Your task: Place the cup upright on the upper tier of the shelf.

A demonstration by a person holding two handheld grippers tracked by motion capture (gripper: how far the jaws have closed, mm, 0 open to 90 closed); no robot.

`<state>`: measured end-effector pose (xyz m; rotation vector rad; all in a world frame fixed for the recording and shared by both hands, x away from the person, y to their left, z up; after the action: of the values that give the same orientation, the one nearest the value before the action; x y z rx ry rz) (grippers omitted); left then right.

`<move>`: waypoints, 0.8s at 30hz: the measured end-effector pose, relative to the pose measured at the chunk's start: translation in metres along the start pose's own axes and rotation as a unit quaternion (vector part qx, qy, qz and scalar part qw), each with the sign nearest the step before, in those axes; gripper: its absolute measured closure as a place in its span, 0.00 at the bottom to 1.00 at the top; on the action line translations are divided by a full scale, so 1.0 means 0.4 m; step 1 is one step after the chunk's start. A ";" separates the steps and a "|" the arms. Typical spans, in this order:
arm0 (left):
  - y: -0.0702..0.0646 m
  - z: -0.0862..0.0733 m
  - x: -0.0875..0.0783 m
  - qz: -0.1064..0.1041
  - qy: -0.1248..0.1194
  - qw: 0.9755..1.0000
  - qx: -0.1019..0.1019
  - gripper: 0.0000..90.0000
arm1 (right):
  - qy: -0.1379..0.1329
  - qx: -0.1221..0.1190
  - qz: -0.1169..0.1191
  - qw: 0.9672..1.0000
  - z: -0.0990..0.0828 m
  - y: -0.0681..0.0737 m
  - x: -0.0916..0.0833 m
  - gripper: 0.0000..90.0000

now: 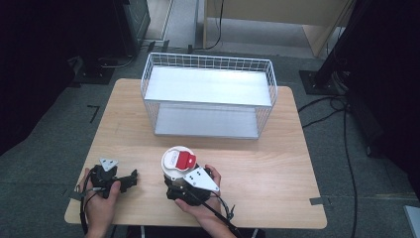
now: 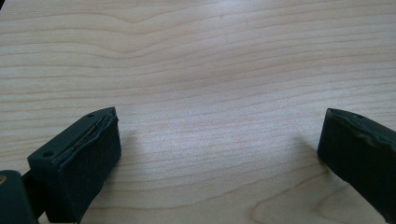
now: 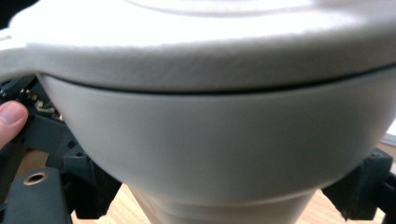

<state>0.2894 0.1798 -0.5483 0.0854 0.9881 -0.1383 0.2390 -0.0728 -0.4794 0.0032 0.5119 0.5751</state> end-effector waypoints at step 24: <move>0.000 0.000 0.000 0.000 0.001 1.000 0.001 0.00 | -0.037 0.005 -0.030 0.999 0.126 -0.084 -0.063 0.15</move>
<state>0.2894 0.1799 -0.5482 0.0871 0.9894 -0.1393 0.2617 -0.1071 -0.4285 0.0186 0.4405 0.5118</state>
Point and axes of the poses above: each handheld gripper's, and its own axes: x roughly forward along the jaws, z roughly out of its top, y roughly to its left, the point moved 4 cm from there along x, roughly forward along the jaws, and after that the axes turned 10 degrees about y, right-handed, at the moved point
